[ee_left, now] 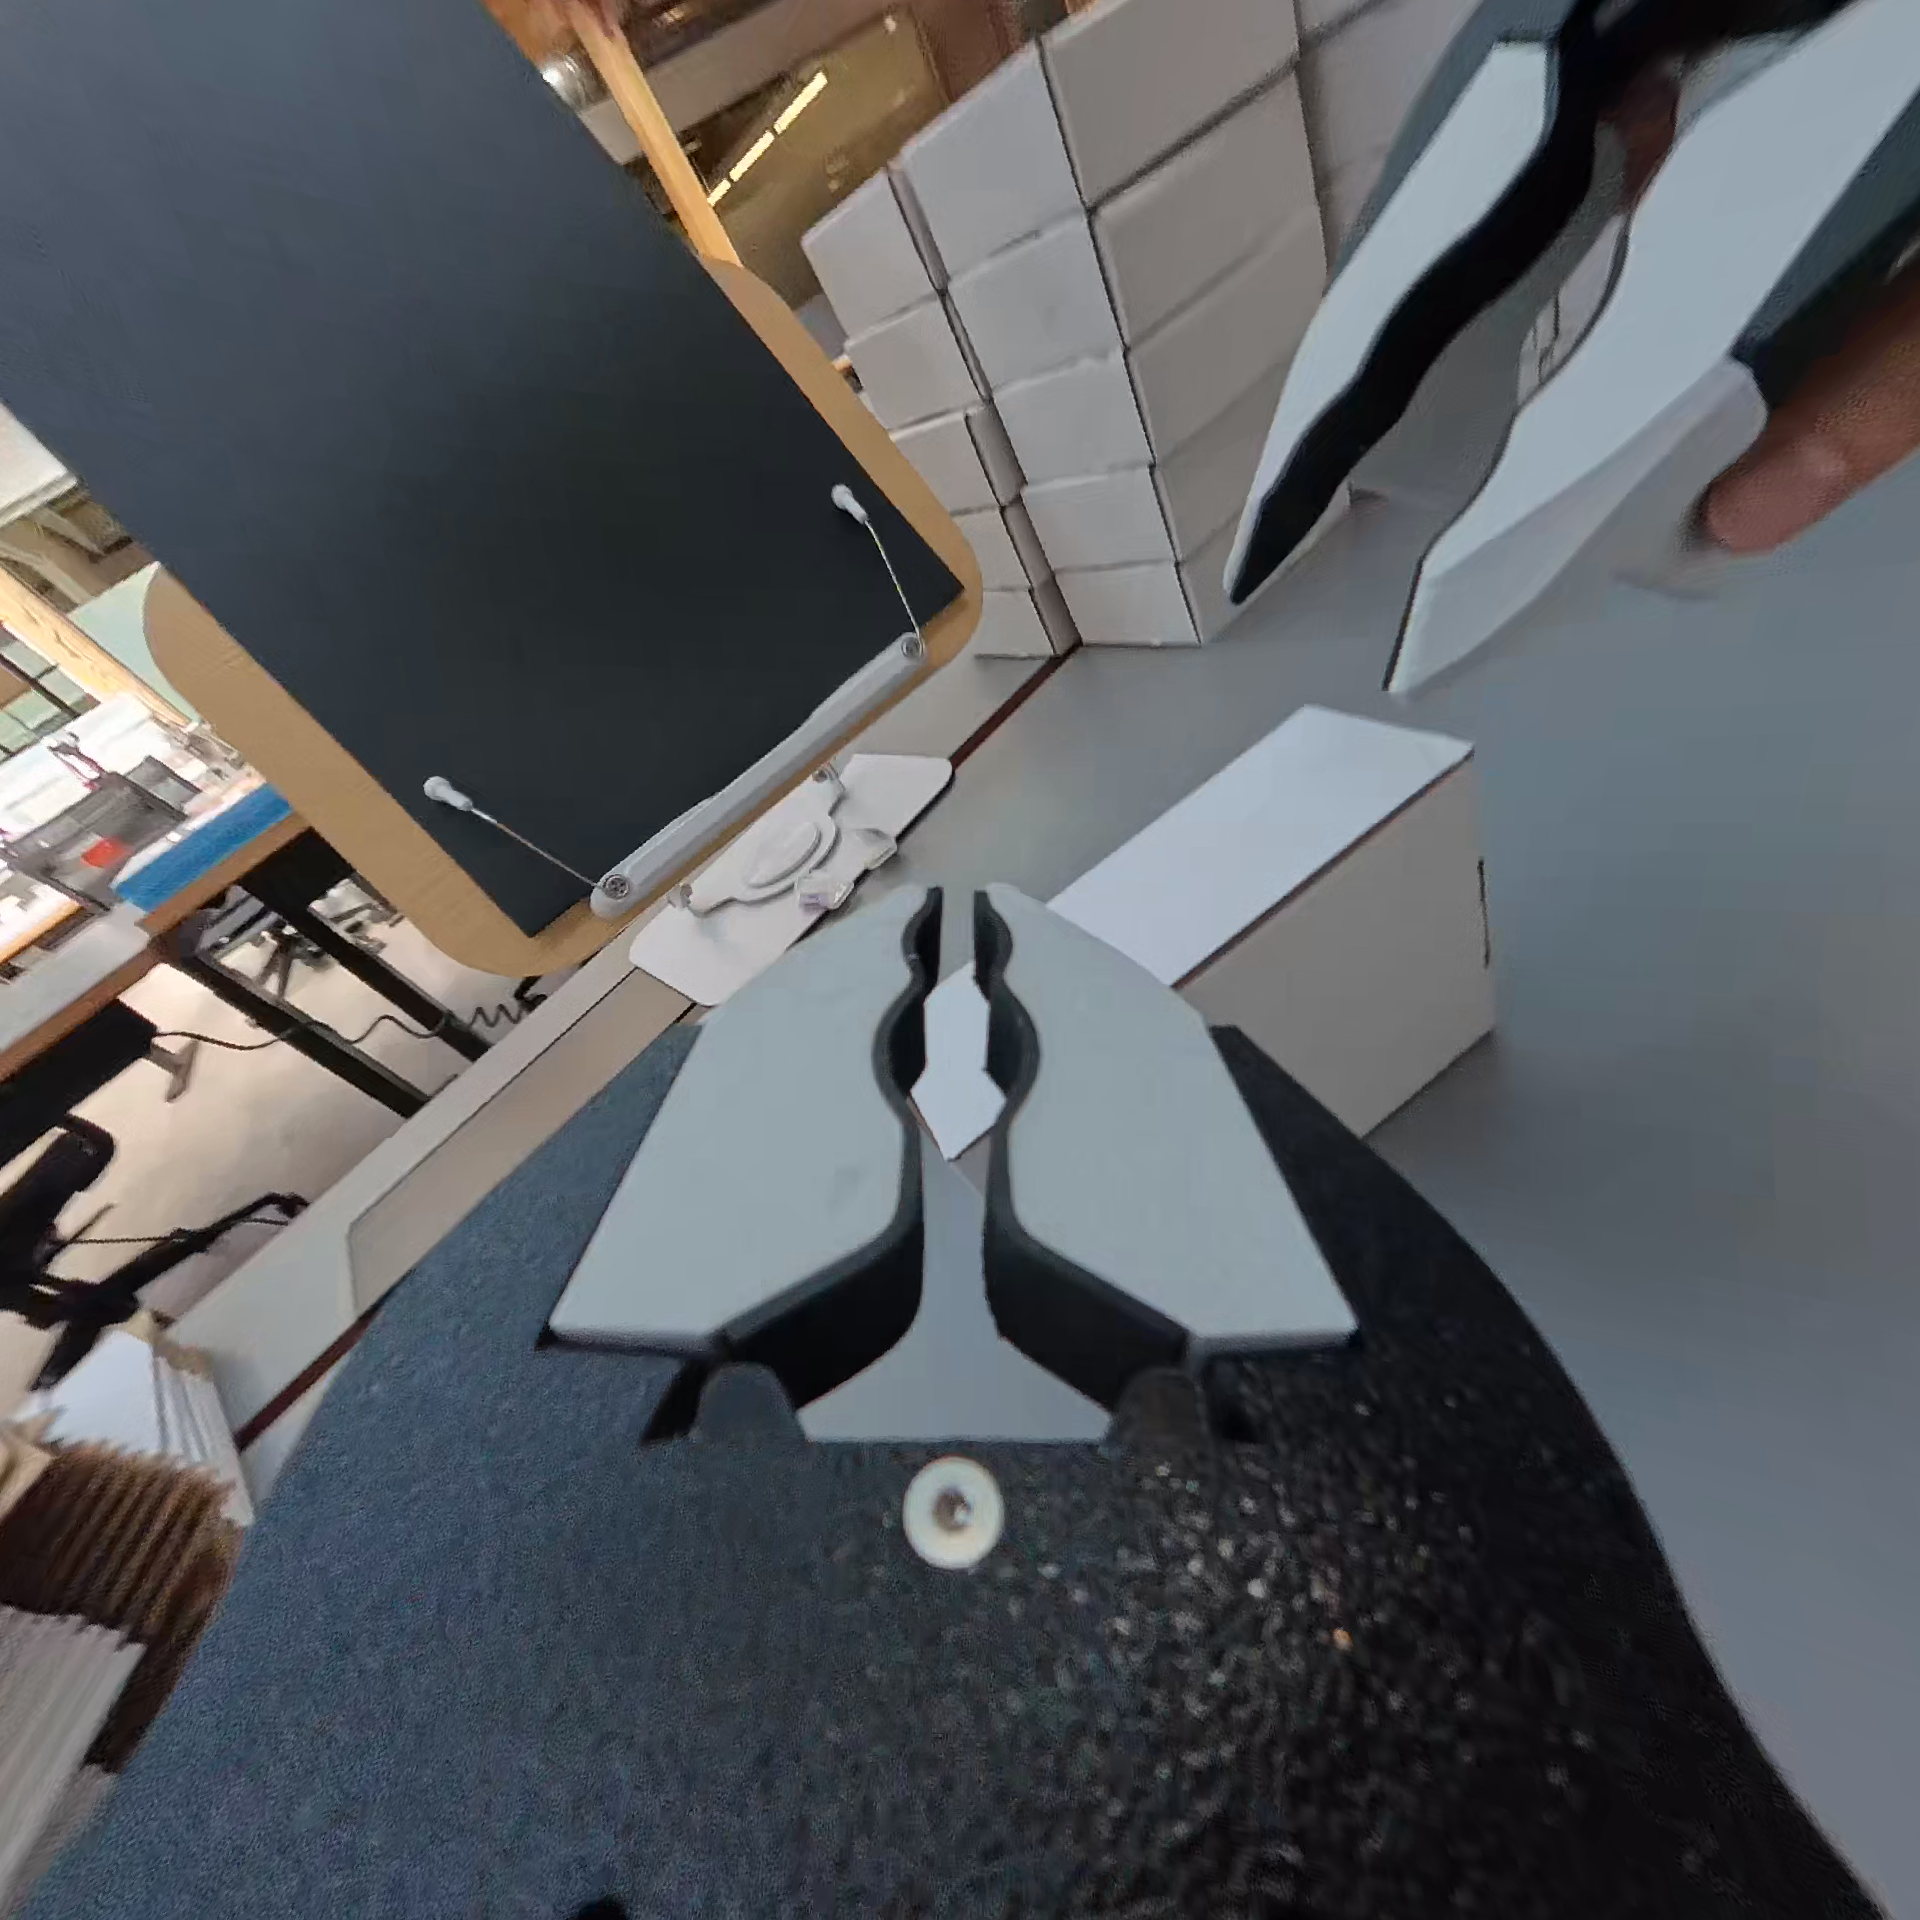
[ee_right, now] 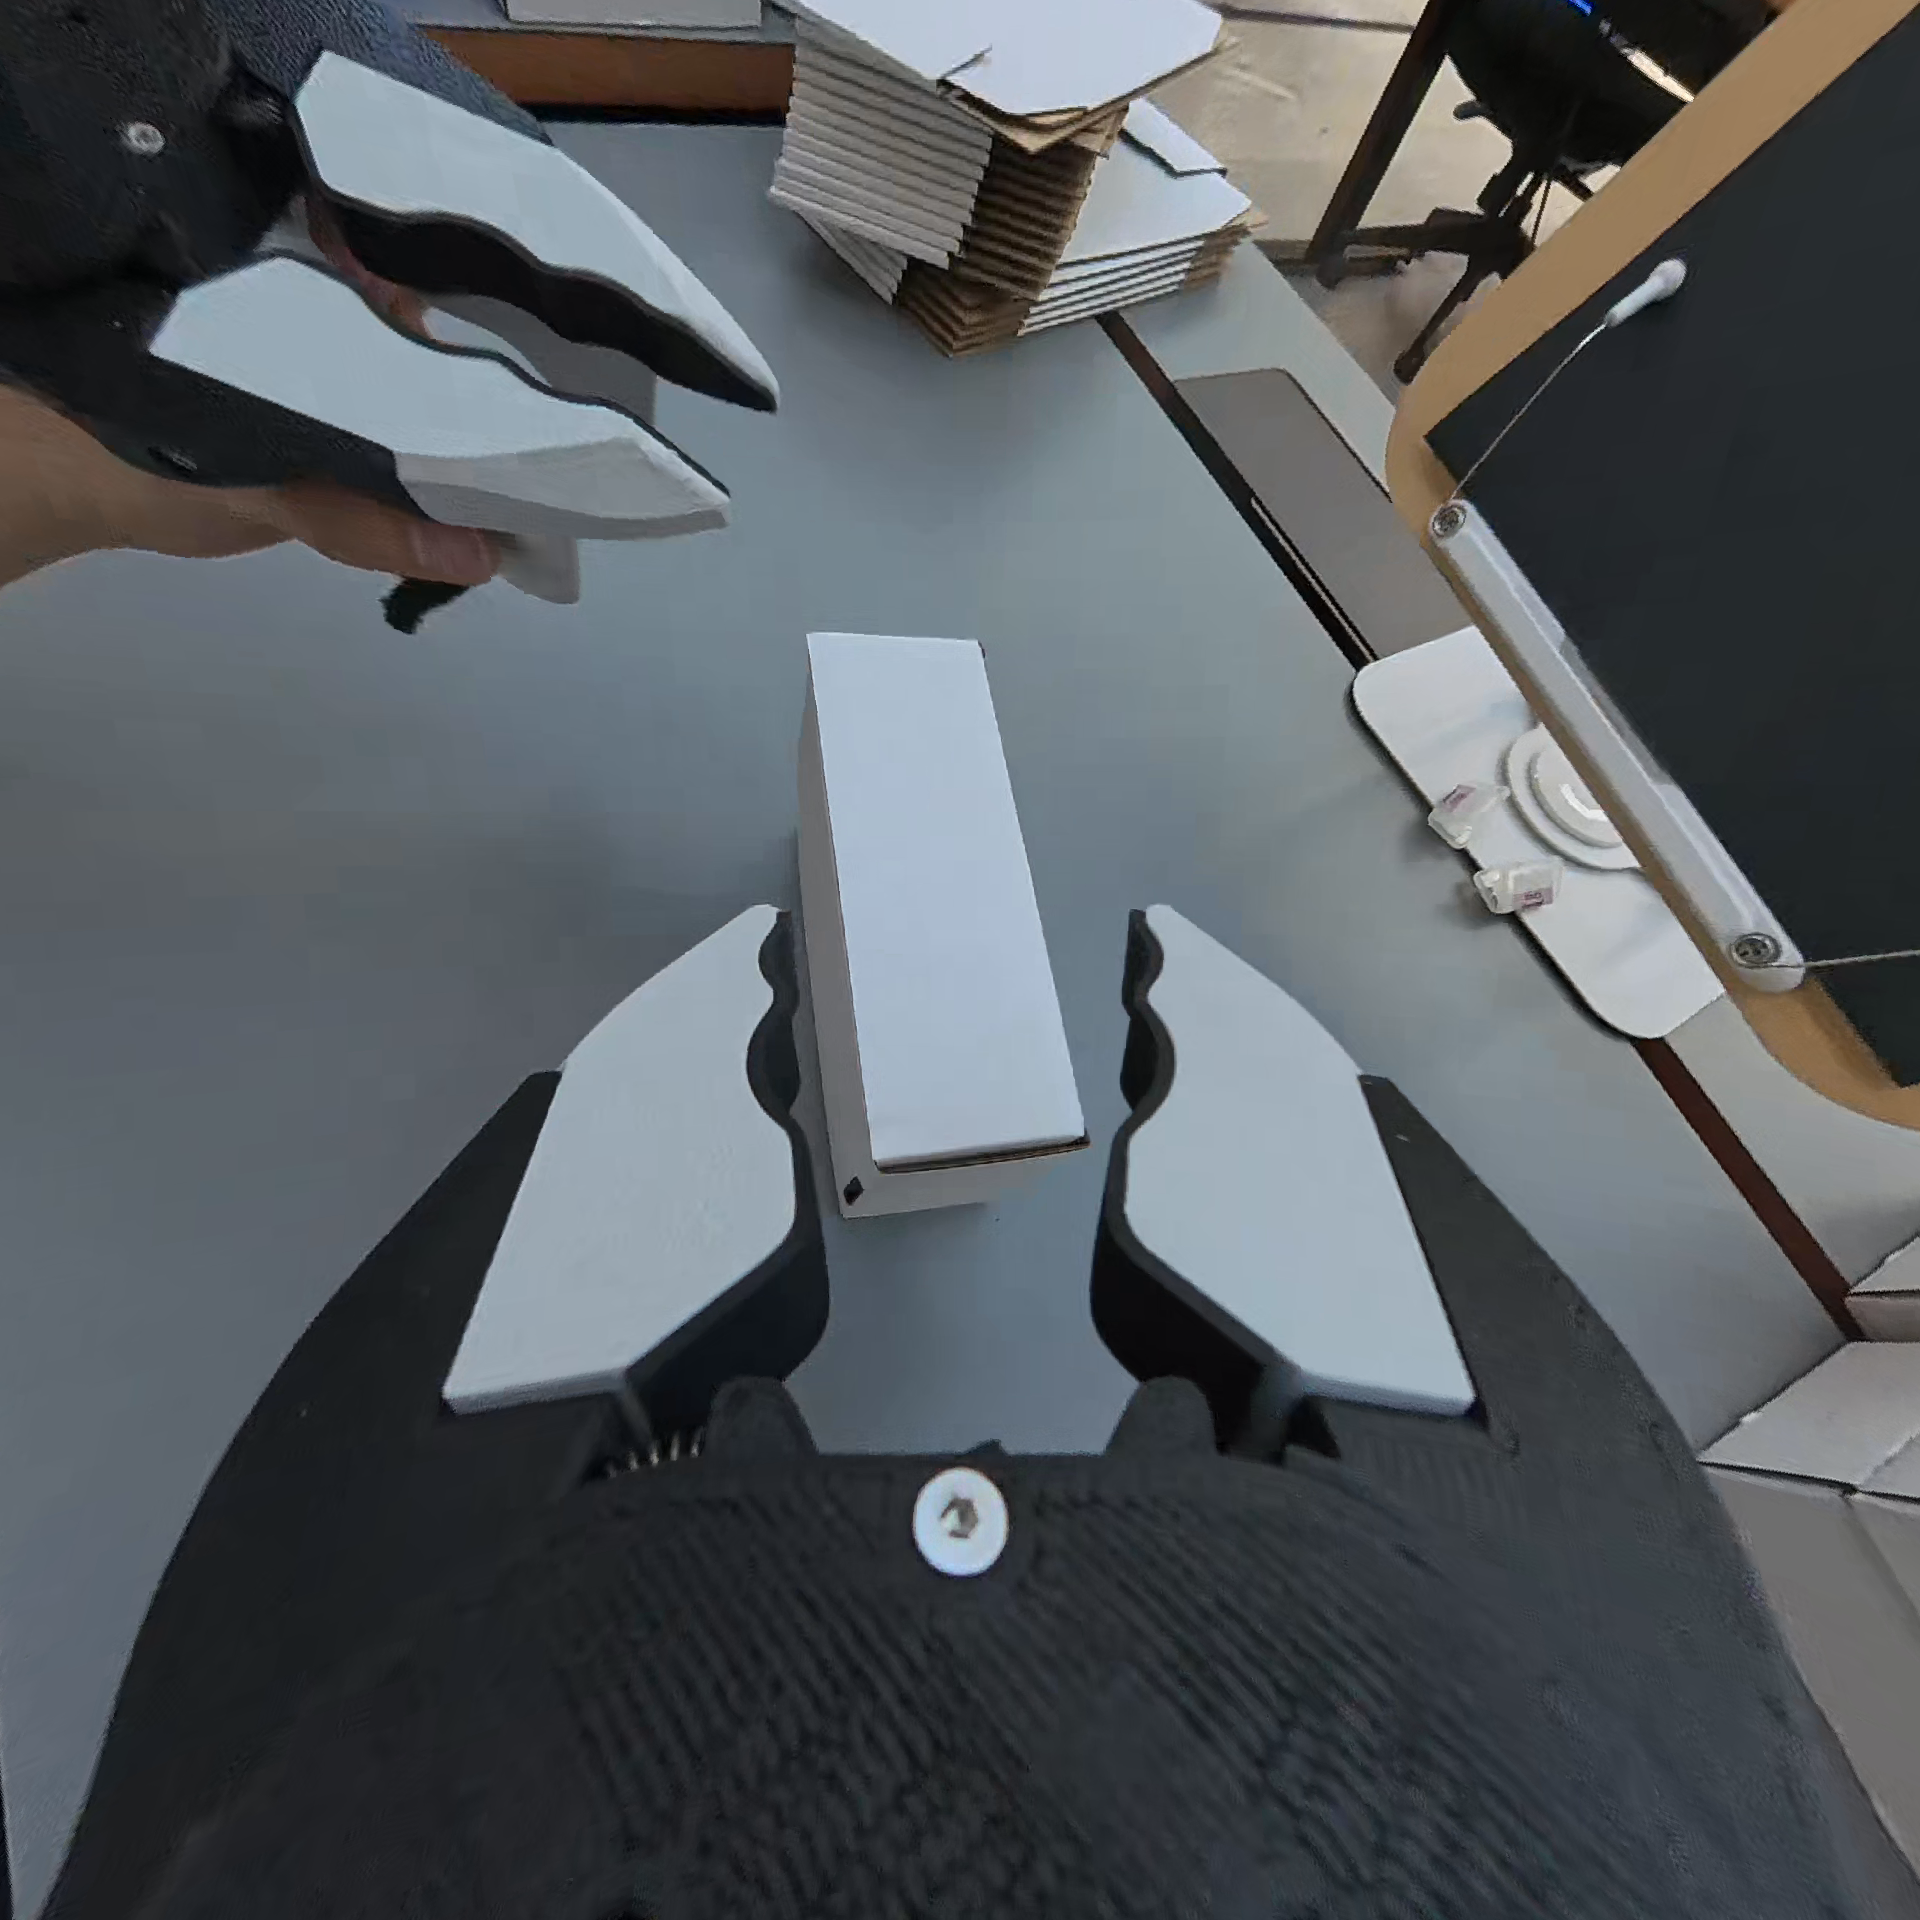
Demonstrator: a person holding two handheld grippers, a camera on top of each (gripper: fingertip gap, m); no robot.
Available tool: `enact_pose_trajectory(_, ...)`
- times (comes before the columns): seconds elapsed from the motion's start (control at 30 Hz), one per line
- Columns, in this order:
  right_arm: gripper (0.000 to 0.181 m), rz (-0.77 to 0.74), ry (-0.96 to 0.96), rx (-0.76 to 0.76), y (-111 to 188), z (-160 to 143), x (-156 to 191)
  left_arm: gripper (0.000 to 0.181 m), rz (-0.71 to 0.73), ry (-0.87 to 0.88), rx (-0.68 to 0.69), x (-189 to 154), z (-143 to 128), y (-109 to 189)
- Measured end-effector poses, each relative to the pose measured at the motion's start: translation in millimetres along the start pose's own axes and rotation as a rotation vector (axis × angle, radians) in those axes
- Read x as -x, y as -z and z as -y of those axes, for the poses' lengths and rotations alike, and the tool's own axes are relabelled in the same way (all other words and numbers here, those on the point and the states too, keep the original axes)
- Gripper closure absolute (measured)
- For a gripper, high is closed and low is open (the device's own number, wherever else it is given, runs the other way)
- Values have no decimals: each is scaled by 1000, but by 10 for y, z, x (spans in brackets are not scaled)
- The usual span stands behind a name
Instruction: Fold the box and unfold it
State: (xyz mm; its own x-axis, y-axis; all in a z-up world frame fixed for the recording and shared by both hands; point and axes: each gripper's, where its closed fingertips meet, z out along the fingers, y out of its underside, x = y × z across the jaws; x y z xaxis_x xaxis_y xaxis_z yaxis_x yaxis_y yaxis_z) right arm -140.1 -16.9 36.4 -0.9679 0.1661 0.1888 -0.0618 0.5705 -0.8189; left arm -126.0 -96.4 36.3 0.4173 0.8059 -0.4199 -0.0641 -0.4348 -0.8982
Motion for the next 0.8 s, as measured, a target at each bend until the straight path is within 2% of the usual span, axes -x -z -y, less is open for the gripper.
enact_pose_trajectory(0.07,106,-4,69,105,-78,1,-26,159,24,196,-86,115,89,191)
enact_pose_trajectory(0.17,97,50,148,316,-255,-128,30,138,56,316,-125,178,39,413)
enact_pose_trajectory(0.23,97,114,163,413,-381,-180,83,126,75,341,-87,160,-88,498)
enact_pose_trajectory(0.37,97,194,137,529,-632,-205,93,106,16,346,34,-47,-394,562)
enact_pose_trajectory(0.5,98,297,128,659,-793,-322,166,105,9,385,62,-80,-524,571)
enact_pose_trajectory(0.6,115,313,158,712,-863,-376,171,106,-20,417,78,-105,-557,553)
enact_pose_trajectory(0.8,118,306,252,686,-801,-395,256,110,-22,415,107,-95,-658,565)
